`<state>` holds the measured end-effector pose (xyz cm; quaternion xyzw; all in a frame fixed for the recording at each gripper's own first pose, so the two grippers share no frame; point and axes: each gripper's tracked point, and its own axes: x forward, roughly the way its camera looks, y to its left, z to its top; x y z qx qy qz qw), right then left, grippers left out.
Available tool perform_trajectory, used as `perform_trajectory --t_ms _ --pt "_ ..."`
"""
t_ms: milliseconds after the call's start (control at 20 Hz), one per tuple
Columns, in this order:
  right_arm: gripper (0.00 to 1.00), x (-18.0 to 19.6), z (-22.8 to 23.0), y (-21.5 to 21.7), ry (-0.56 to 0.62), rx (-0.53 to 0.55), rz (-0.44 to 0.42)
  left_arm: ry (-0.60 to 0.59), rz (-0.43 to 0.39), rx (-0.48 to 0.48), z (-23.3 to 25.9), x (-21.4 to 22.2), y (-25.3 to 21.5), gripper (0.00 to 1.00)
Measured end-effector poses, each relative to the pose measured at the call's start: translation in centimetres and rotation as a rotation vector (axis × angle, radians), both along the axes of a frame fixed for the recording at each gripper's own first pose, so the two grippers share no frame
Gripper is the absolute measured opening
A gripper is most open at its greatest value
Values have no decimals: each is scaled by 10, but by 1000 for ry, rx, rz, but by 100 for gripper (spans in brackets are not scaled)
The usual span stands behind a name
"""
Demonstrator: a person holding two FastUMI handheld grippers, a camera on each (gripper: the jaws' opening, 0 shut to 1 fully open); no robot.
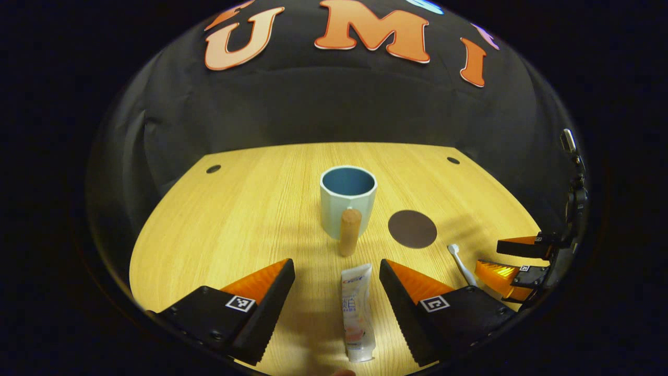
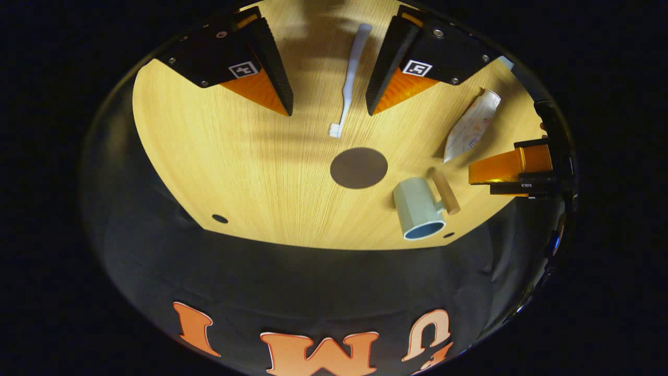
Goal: Put the toothbrush and toothpaste on the desktop into the cup, then pick up the cup and place it on the coaster on the desktop.
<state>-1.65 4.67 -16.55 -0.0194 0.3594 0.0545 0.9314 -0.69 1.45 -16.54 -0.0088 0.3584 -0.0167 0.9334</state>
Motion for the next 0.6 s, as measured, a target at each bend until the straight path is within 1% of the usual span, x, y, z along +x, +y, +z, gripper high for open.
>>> perform_trajectory --t_ms 150,200,250,350,400,450,500,550,600 --pt "82 -1 -15 3 34 -25 7 62 2 6 -15 -4 3 99" --pt "75 -2 -18 7 51 -12 11 77 2 4 -18 -5 2 99" --pt "77 -3 -22 11 71 2 11 87 4 0 -20 -6 1 98" --pt "68 -5 -29 16 108 22 7 106 2 -6 -27 -8 -1 95" --pt "62 -1 -22 16 91 16 6 117 0 -3 -32 -8 -2 93" --pt "59 -4 -24 21 103 23 25 128 2 2 -34 -9 -2 93" --pt "53 -3 -22 21 90 13 33 135 0 -8 -37 -9 -5 93" --pt "49 -4 -26 24 92 -2 52 154 2 -13 -39 -11 -7 88" --pt "41 -4 -24 29 82 -3 63 170 9 -12 -45 -12 -6 79"
